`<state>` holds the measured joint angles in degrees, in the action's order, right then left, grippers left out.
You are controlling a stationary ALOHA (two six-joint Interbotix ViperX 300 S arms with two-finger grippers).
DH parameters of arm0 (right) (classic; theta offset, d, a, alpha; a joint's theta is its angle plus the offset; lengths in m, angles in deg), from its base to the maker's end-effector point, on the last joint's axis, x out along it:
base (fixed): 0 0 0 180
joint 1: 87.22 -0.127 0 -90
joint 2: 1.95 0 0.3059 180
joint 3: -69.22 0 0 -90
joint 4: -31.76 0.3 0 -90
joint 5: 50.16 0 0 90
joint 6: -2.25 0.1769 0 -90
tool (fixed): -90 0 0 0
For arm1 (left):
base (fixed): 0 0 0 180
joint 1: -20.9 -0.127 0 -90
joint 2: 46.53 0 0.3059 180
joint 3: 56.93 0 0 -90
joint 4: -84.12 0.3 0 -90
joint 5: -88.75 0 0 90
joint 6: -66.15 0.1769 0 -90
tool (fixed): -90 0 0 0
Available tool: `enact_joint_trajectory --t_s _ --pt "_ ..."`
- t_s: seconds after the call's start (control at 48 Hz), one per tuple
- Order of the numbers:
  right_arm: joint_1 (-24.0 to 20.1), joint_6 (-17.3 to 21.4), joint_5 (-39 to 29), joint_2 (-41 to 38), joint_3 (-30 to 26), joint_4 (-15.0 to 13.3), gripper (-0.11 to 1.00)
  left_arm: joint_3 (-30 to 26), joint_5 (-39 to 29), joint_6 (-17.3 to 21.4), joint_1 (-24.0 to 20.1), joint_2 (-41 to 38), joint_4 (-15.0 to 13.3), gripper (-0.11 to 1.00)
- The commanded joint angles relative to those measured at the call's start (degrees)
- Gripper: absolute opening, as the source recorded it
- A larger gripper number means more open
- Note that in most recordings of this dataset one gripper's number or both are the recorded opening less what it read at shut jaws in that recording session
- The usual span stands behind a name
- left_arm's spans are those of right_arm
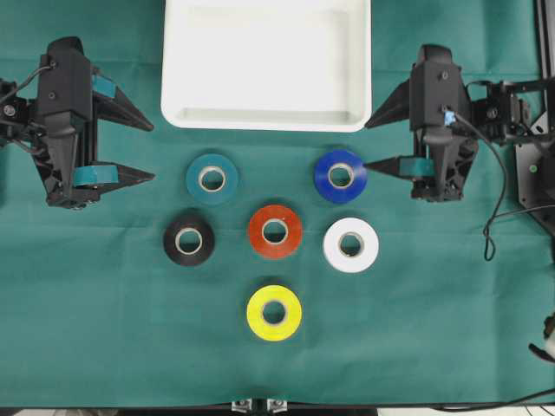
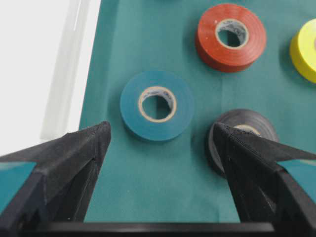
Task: Put the tape alternately from left to right into the white case.
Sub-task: 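Move the right gripper to the white tape roll and grasp its rim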
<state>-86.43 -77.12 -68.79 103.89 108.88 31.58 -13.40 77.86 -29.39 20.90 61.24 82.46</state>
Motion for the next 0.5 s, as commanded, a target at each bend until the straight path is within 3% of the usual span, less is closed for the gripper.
enact_joint_trajectory --t_s 0.0,0.146,0.354,0.479 --pt "-1.5 0.2 0.4 0.3 -1.5 0.0 0.76 -1.1 0.2 0.0 -0.2 0.4 -0.1 0.80" --pt "-4.7 0.9 0.7 -0.1 -1.5 0.3 0.76 -1.1 0.3 -0.1 -0.1 0.4 -0.1 0.80" --pt "-8.3 6.5 1.0 -1.2 -1.2 0.0 0.76 -1.2 0.3 -0.1 -0.2 0.3 -0.1 0.80" --pt "-10.4 7.7 1.0 -2.0 -1.1 0.0 0.76 -1.4 0.3 -0.1 -0.2 0.1 -0.1 0.80"
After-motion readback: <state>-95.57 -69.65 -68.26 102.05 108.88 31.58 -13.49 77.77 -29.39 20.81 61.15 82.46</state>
